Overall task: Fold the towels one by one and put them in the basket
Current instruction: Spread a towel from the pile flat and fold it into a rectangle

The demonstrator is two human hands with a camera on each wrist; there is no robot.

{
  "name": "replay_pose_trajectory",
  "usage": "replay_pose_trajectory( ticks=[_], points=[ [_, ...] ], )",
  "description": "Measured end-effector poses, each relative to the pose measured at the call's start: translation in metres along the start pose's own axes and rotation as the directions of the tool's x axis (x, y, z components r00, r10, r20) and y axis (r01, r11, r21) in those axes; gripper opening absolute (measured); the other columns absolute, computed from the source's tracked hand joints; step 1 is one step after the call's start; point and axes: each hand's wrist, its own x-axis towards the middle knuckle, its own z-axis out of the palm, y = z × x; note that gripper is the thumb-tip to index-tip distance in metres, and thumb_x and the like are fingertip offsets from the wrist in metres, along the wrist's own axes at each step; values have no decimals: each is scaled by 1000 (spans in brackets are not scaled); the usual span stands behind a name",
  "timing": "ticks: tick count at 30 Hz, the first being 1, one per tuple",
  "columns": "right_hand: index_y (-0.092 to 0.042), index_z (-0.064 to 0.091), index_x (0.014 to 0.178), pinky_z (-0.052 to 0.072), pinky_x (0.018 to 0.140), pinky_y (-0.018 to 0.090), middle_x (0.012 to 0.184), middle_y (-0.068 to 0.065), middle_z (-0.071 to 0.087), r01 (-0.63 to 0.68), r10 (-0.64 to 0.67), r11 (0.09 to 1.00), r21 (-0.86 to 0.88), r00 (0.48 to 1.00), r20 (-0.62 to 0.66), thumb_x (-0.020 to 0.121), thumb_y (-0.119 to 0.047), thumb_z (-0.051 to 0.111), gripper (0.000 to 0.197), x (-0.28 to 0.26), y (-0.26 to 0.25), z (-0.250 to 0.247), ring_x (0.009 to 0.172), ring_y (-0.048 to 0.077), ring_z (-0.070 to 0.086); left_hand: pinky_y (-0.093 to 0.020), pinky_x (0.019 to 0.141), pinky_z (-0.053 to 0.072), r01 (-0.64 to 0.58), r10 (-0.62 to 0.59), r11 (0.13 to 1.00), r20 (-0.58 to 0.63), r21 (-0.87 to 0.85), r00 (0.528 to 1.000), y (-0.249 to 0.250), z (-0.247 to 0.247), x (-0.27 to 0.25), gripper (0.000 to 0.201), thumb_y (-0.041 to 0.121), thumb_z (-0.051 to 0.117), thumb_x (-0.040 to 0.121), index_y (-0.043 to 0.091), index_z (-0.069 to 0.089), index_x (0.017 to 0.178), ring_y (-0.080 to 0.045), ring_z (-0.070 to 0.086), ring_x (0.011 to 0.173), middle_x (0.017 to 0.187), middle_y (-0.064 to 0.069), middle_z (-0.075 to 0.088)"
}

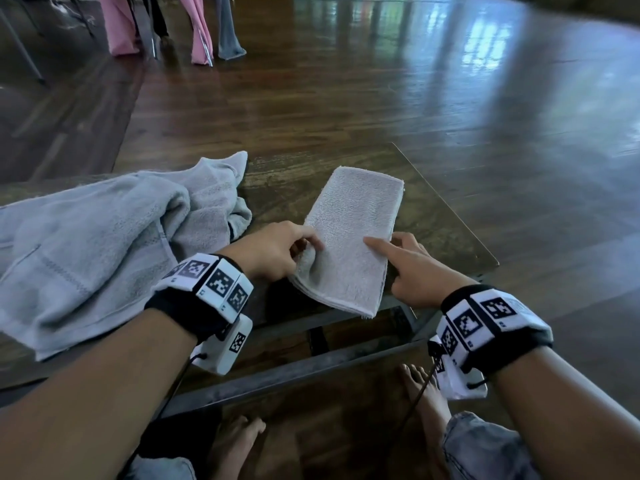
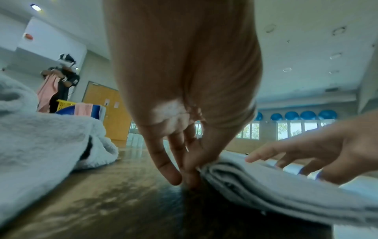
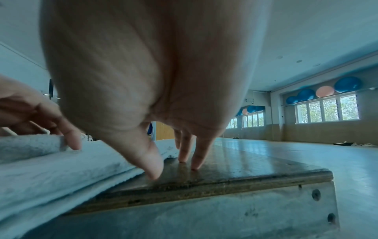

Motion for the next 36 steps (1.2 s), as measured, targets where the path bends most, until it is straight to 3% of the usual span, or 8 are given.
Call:
replay_pose_trajectory(
  ticks=[4, 9, 13, 17, 23, 26, 29, 36],
  points=[
    [-57, 11, 150, 27, 120, 49, 157, -14, -12, 46, -43, 992, -119, 999, 27, 81, -10, 69, 101, -2, 6, 4, 148, 30, 10, -25, 80, 49, -79, 82, 993, -34, 86, 996, -13, 3, -6, 59, -8, 59, 78, 38, 66, 113, -14, 56, 91, 105, 2, 51],
    [-61, 2, 147, 25, 119, 49, 156, -15, -19, 143, -155, 955, -259, 988, -25, 70, -38, 87, 117, -10, 8, 20, 146, 19, 0, -32, 94, 47, -163, 167, 986, -214, 36, 962, -16, 6, -4, 22, 15, 65, 89, 24, 74, 106, -16, 55, 99, 113, -4, 49],
    [-48, 52, 128, 34, 113, 44, 155, -5, 23, 270, -282, 959, -85, 937, -207, 80, -26, 78, 59, -12, 2, 12, 142, 13, 13, -38, 96, 46, -252, 245, 967, -425, 40, 871, -8, 6, 4, 15, 20, 66, 91, 9, 74, 98, -20, 59, 103, 115, -4, 61],
    [-23, 73, 107, 48, 99, 51, 113, 0, 70, 357, -263, 918, 172, 873, -411, 91, -30, 69, 17, -9, 2, -6, 110, 24, 59, -28, 78, 49, -189, 119, 979, -525, -81, 843, -4, 0, 8, 27, 37, 58, 96, 15, 72, 99, -11, 65, 87, 93, 7, 71],
    [-9, 72, 93, 55, 60, 35, 83, 9, 76, 239, -27, 835, 496, 918, -396, 99, -46, 58, 40, 0, -8, -27, 70, 20, 70, -30, 65, 46, -112, -26, 959, -471, -262, 882, -3, -4, 12, 37, 42, 51, 98, 15, 71, 83, -8, 59, 67, 76, 3, 69],
    [-7, 70, 94, 54, 52, 21, 72, -5, 76, 74, 38, 795, 602, 985, -170, 99, -38, 61, 33, 7, -10, -22, 66, 8, 74, -26, 52, 40, 94, -178, 965, -347, -244, 921, -8, 1, 20, 43, 44, 54, 96, 15, 58, 65, -10, 54, 56, 62, 4, 59],
    [-3, 67, 93, 56, 52, 26, 74, 2, 74, -58, 107, 808, 587, 993, -48, 98, -36, 61, 34, 15, -7, -18, 60, 12, 73, -25, 50, 43, 216, -273, 949, -256, -230, 927, -14, 7, 25, 46, 45, 56, 94, 16, 54, 59, -16, 58, 51, 59, -1, 59],
    [-1, 64, 94, 51, 44, 21, 85, 9, 71, -86, 214, 814, 574, 964, -159, 100, -38, 56, 38, 43, -1, -25, 59, 11, 69, -30, 57, 54, 186, -300, 913, -288, -363, 909, -10, 9, 36, 23, 43, 69, 72, 20, 68, 77, -13, 67, 65, 68, 7, 70]
  ],
)
